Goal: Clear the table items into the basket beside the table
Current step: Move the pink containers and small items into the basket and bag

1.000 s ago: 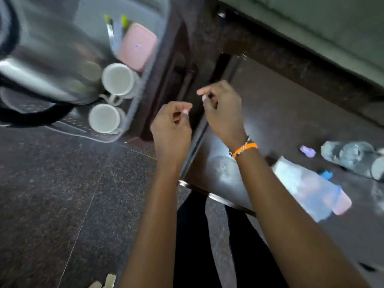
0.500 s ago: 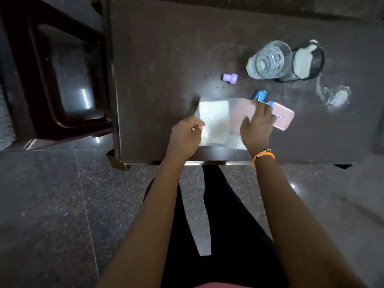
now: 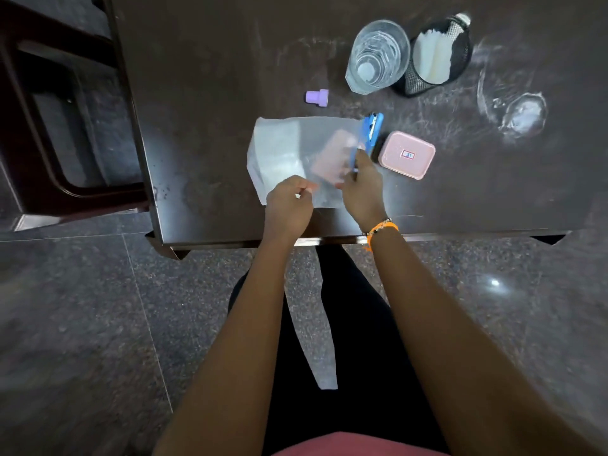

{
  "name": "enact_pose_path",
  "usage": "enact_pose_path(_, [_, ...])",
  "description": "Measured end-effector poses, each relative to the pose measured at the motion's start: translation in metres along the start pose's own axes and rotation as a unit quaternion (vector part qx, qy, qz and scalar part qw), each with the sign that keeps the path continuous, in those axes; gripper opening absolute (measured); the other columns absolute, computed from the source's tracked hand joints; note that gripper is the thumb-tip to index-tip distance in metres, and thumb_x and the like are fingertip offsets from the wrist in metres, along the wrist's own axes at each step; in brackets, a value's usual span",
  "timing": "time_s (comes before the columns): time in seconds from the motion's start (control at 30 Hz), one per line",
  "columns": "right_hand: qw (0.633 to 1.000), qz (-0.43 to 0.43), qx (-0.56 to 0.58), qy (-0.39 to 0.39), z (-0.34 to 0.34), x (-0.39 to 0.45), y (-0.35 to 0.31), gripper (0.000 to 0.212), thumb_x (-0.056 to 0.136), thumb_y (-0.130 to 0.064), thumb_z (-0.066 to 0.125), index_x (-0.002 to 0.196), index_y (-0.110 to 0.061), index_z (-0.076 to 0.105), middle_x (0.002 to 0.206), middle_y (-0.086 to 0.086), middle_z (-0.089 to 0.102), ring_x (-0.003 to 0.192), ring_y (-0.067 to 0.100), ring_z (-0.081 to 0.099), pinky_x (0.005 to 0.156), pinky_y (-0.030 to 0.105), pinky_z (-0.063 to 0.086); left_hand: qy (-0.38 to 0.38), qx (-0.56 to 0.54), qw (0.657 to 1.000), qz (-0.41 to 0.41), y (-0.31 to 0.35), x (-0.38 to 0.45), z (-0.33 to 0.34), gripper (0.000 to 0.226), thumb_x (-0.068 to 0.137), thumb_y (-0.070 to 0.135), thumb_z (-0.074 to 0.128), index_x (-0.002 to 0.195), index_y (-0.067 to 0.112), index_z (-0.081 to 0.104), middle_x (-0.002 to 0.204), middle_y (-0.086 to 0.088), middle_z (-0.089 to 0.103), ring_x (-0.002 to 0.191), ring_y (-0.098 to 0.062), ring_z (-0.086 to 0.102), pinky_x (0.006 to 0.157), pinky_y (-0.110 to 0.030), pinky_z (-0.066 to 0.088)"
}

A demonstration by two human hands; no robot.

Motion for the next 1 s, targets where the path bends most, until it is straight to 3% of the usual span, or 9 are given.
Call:
enact_pose_path(0.17, [0.996, -0.014, -0.005, -0.088, 0.008, 0.010, -0.015, 0.028, 0.086, 0.015, 0.030, 0.103, 0.011, 0.052, 0.109, 0.038, 0.056, 0.101, 0.049, 0.057, 0.084, 0.052, 0.055, -0.008, 0.027, 0.999, -0.028, -0.003, 0.006, 0.007, 0.026, 0.087, 0.007, 0.044, 0.098, 0.013, 0.067, 0.107, -0.009, 0.067, 0.097, -0.026, 0.066, 0.091, -0.038, 0.051])
enact_pose_path(0.27, [0.997, -0.010, -0.014, -0.077, 0.005, 0.018, -0.016, 0.021, 0.088, 0.010, 0.033, 0.095, 0.009, 0.053, 0.112, 0.033, 0.056, 0.100, 0.043, 0.059, 0.078, 0.053, 0.056, -0.015, 0.029, 0.999, -0.022, 0.000, 0.009, 0.014, 0.025, 0.087, 0.006, 0.042, 0.091, 0.016, 0.065, 0.103, -0.009, 0.068, 0.093, -0.027, 0.066, 0.087, -0.035, 0.051])
enact_pose_path(0.37, [1.000, 0.012, 0.017, -0.021, -0.013, 0.022, -0.008, 0.023, 0.091, -0.003, 0.044, 0.104, 0.001, 0.062, 0.104, 0.021, 0.062, 0.088, 0.029, 0.061, 0.067, 0.038, 0.060, -0.046, 0.020, 0.997, -0.056, 0.004, 0.012, 0.024, 0.024, 0.086, 0.009, 0.044, 0.074, 0.016, 0.064, 0.090, -0.010, 0.071, 0.082, -0.023, 0.065, 0.077, -0.030, 0.049])
enact_pose_path(0.5, [0.994, -0.021, -0.077, 0.077, -0.049, 0.032, 0.016, 0.030, 0.089, 0.003, 0.044, 0.111, -0.001, 0.064, 0.116, 0.017, 0.064, 0.107, 0.032, 0.059, 0.092, 0.033, 0.044, -0.168, -0.034, 0.966, -0.196, 0.015, 0.012, 0.047, 0.031, 0.093, 0.014, 0.043, 0.067, 0.011, 0.060, 0.059, -0.001, 0.063, 0.052, -0.011, 0.058, 0.060, -0.023, 0.044])
enact_pose_path(0.57, [0.980, -0.022, -0.168, 0.103, -0.063, 0.035, 0.029, 0.039, 0.086, 0.005, 0.044, 0.119, -0.007, 0.060, 0.129, 0.015, 0.054, 0.118, 0.031, 0.049, 0.088, 0.023, 0.033, -0.219, -0.061, 0.942, -0.247, 0.020, 0.005, 0.059, 0.031, 0.099, 0.018, 0.037, 0.076, 0.010, 0.056, 0.067, -0.003, 0.063, 0.059, -0.014, 0.060, 0.065, -0.024, 0.045])
enact_pose_path(0.63, [0.967, -0.028, -0.219, 0.127, -0.071, 0.037, 0.037, 0.043, 0.084, 0.006, 0.047, 0.124, -0.008, 0.055, 0.136, 0.014, 0.044, 0.123, 0.035, 0.041, 0.085, 0.023, 0.025, -0.229, -0.097, 0.931, -0.268, 0.018, 0.000, 0.071, 0.025, 0.101, 0.015, 0.032, 0.104, 0.006, 0.055, 0.098, -0.013, 0.064, 0.086, -0.026, 0.063, 0.083, -0.032, 0.048])
enact_pose_path(0.77, [0.954, -0.002, -0.249, 0.169, -0.076, 0.039, 0.046, 0.049, 0.083, 0.005, 0.050, 0.130, -0.008, 0.045, 0.144, 0.015, 0.033, 0.125, 0.036, 0.034, 0.098, 0.027, 0.024, -0.143, -0.307, 0.893, -0.298, 0.006, 0.002, 0.100, 0.051, 0.098, -0.006, 0.019, 0.146, 0.012, 0.021, 0.134, -0.020, 0.051, 0.119, -0.031, 0.054, 0.105, -0.037, 0.038])
enact_pose_path(0.83, [0.950, 0.025, -0.249, 0.186, -0.077, 0.041, 0.049, 0.051, 0.082, 0.003, 0.050, 0.131, -0.009, 0.043, 0.145, 0.014, 0.031, 0.125, 0.035, 0.033, 0.103, 0.033, 0.028, -0.067, -0.413, 0.856, -0.303, 0.000, 0.009, 0.112, 0.057, 0.097, -0.009, 0.013, 0.149, 0.015, 0.014, 0.144, -0.017, 0.044, 0.130, -0.030, 0.047, 0.108, -0.036, 0.035])
enact_pose_path(1.0, [0.945, 0.017, -0.248, 0.213, -0.081, 0.047, 0.052, 0.051, 0.077, 0.001, 0.055, 0.126, -0.007, 0.043, 0.139, 0.016, 0.034, 0.120, 0.036, 0.036, 0.095, 0.025, 0.021, 0.115, -0.605, 0.742, -0.263, -0.018, 0.025, 0.113, 0.051, 0.100, 0.000, 0.014, 0.145, 0.021, 0.024, 0.147, -0.016, 0.040, 0.133, -0.032, 0.044, 0.103, -0.034, 0.037])
Point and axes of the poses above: each hand's wrist, its own x-axis towards the middle knuckle, its own z-axis out of the palm, y = z × x, the point moved 2 cm from there along x, towards the middle knuckle
